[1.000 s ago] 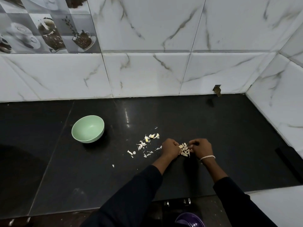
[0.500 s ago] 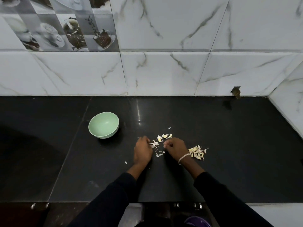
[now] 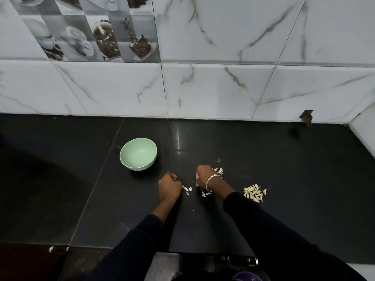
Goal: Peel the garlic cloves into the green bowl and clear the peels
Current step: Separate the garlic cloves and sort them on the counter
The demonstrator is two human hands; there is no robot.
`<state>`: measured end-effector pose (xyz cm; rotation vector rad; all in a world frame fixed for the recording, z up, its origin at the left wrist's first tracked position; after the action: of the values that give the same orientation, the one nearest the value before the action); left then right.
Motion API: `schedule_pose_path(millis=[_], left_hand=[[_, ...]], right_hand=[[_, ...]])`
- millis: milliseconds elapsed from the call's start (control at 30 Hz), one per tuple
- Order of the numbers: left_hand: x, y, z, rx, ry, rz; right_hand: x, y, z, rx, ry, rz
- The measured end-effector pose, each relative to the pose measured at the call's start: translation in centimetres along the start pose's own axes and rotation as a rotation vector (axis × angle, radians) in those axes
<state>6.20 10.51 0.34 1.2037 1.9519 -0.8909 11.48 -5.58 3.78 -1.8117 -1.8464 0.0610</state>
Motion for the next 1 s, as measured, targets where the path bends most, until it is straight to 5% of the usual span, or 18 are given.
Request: schedule_pose_path(millis=[233, 667, 867, 1000], left_hand=[[-1.0, 0.8, 0.6, 0.07, -0.258, 0.015], [0.5, -0.3, -2.5, -0.23, 0.213, 0.371], [3.3, -1.9, -1.5, -0.211, 0.469, 0.318], [2.3, -2.8, 1.2, -0.095, 0.602, 0.461]], right_hand=[[0.1, 0.0, 1.0, -0.007, -0.035, 0.027], [-0.1, -1.0, 2.5, -0.107, -0.19, -0.02], [-1.3, -1.3, 1.4, -0.123, 0.077, -0.003], [-3.1, -1.9, -0.7, -0.079, 0.399, 0.063]])
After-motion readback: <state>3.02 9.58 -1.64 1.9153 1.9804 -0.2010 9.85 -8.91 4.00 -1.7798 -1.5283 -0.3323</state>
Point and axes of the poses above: each hand's wrist, its own y-axis towards the middle knuckle, its own z-axis out of the palm, x = y × z, the point moved 4 cm from there along y, towards the middle knuckle, and after that the axes turned 9 degrees about z, right-handed, at the moved point
